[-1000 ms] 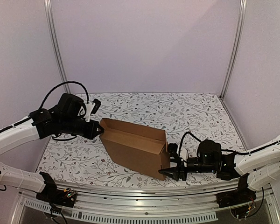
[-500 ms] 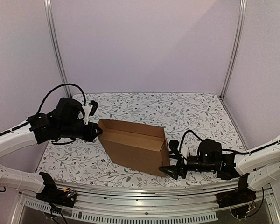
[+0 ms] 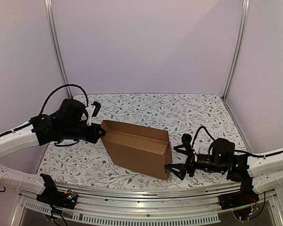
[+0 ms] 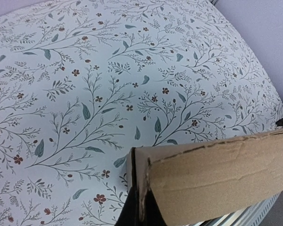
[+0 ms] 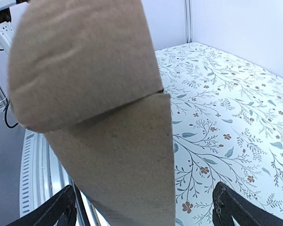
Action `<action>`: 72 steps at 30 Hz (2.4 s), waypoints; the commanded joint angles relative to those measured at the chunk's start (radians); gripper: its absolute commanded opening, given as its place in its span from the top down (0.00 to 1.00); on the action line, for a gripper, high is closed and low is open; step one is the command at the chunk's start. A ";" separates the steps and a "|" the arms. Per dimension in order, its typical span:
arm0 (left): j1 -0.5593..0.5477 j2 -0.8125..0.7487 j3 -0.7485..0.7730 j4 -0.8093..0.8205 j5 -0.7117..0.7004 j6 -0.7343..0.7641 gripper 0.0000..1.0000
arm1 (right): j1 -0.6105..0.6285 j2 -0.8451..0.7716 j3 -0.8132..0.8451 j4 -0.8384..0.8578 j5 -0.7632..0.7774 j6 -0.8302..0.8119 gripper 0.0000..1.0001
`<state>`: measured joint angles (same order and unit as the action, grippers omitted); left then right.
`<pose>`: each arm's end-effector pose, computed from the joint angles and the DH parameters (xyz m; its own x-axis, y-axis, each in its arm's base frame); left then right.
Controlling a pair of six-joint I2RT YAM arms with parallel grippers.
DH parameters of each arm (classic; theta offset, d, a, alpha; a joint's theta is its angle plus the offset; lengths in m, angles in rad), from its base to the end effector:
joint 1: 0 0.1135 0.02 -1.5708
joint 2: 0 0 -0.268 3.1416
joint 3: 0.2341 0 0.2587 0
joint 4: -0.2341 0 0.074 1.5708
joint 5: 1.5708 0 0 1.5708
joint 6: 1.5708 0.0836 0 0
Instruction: Fold the paper box
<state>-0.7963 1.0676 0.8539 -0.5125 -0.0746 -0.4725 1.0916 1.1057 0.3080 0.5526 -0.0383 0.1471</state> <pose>0.1912 -0.1865 0.2491 -0.7202 0.0871 -0.6883 0.3886 0.8725 -0.2962 0.1223 0.2422 0.1766 -0.2432 -0.1503 -0.9583 -0.8777 0.4547 0.1514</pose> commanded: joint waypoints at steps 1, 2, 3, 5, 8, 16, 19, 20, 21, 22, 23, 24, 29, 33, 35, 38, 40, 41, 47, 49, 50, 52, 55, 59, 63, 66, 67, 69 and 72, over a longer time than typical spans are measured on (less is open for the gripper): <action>-0.027 0.045 -0.009 -0.083 0.006 -0.056 1.00 | -0.005 -0.102 -0.005 -0.106 -0.009 0.030 0.01; -0.029 0.049 -0.009 -0.079 0.004 -0.062 1.00 | -0.004 -0.129 -0.003 -0.125 -0.012 0.032 0.01; -0.032 0.052 -0.007 -0.077 0.000 -0.068 1.00 | -0.004 -0.148 0.000 -0.147 -0.012 0.036 0.01; -0.037 0.061 -0.005 -0.075 -0.008 -0.078 1.00 | -0.004 -0.196 0.008 -0.200 -0.009 0.047 0.01; -0.045 0.074 -0.001 -0.075 -0.022 -0.102 1.00 | -0.004 -0.262 0.022 -0.285 0.009 0.062 0.01; -0.075 0.100 0.005 -0.077 -0.080 -0.198 1.00 | -0.004 -0.374 0.143 -0.565 0.162 0.140 0.01; -0.094 0.111 0.004 -0.084 -0.109 -0.228 1.00 | -0.005 -0.379 0.227 -0.676 0.266 0.168 0.01; -0.101 0.113 0.004 -0.089 -0.123 -0.244 1.00 | -0.005 -0.376 0.254 -0.709 0.292 0.185 0.01; -0.107 0.115 0.004 -0.092 -0.137 -0.253 1.00 | -0.004 -0.370 0.278 -0.730 0.296 0.190 0.01; -0.113 0.116 0.008 -0.097 -0.150 -0.262 1.00 | -0.004 -0.365 0.301 -0.745 0.298 0.190 0.01; -0.119 0.116 0.013 -0.105 -0.167 -0.273 1.00 | -0.005 -0.356 0.323 -0.760 0.311 0.190 0.01; -0.125 0.115 0.017 -0.111 -0.185 -0.283 1.00 | -0.004 -0.349 0.346 -0.775 0.328 0.194 0.01; -0.155 0.116 0.027 -0.118 -0.223 -0.319 1.00 | -0.005 -0.274 0.438 -0.841 0.402 0.194 0.07; -0.176 0.119 0.024 -0.126 -0.248 -0.347 0.99 | -0.005 -0.207 0.504 -0.880 0.439 0.193 0.12; -0.185 0.118 0.022 -0.128 -0.260 -0.359 0.99 | -0.005 -0.171 0.531 -0.889 0.446 0.193 0.15; -0.195 0.119 0.022 -0.129 -0.273 -0.374 0.99 | -0.005 -0.136 0.565 -0.891 0.447 0.195 0.19; -0.201 0.121 0.023 -0.129 -0.281 -0.381 0.99 | -0.004 -0.107 0.583 -0.897 0.462 0.199 0.23; -0.202 0.124 0.023 -0.129 -0.285 -0.383 0.99 | -0.005 -0.100 0.590 -0.902 0.471 0.202 0.25; -0.214 0.133 0.029 -0.131 -0.294 -0.389 0.99 | -0.005 -0.049 0.627 -0.907 0.481 0.205 0.41; -0.216 0.139 0.033 -0.131 -0.298 -0.389 0.99 | -0.005 -0.033 0.641 -0.910 0.477 0.204 0.46; -0.217 0.141 0.035 -0.131 -0.299 -0.389 0.99 | -0.005 -0.027 0.649 -0.912 0.477 0.202 0.49; -0.220 0.143 0.036 -0.129 -0.304 -0.389 0.99 | -0.005 -0.007 0.662 -0.914 0.475 0.199 0.54; -0.221 0.143 0.036 -0.131 -0.309 -0.392 0.99 | -0.005 0.015 0.685 -0.927 0.471 0.197 0.61; -0.224 0.144 0.038 -0.131 -0.315 -0.396 0.99 | -0.004 0.047 0.708 -0.948 0.489 0.199 0.65; -0.226 0.148 0.039 -0.131 -0.317 -0.398 0.99 | -0.003 0.087 0.726 -0.973 0.517 0.200 0.70; -0.228 0.150 0.040 -0.130 -0.321 -0.398 0.99 | 0.000 0.117 0.742 -0.984 0.516 0.200 0.78; -0.228 0.150 0.041 -0.130 -0.322 -0.398 0.99 | 0.001 0.123 0.748 -0.987 0.516 0.201 0.80; -0.229 0.150 0.043 -0.131 -0.325 -0.398 0.99 | 0.008 0.138 0.758 -0.991 0.520 0.198 0.85; -0.230 0.155 0.044 -0.130 -0.329 -0.397 0.99 | 0.015 0.152 0.776 -0.993 0.517 0.195 0.95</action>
<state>-1.0050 1.1801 0.9157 -0.5282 -0.4355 -0.8577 1.0954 1.2392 1.0401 -0.4149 0.4622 0.3382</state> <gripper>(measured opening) 0.015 0.105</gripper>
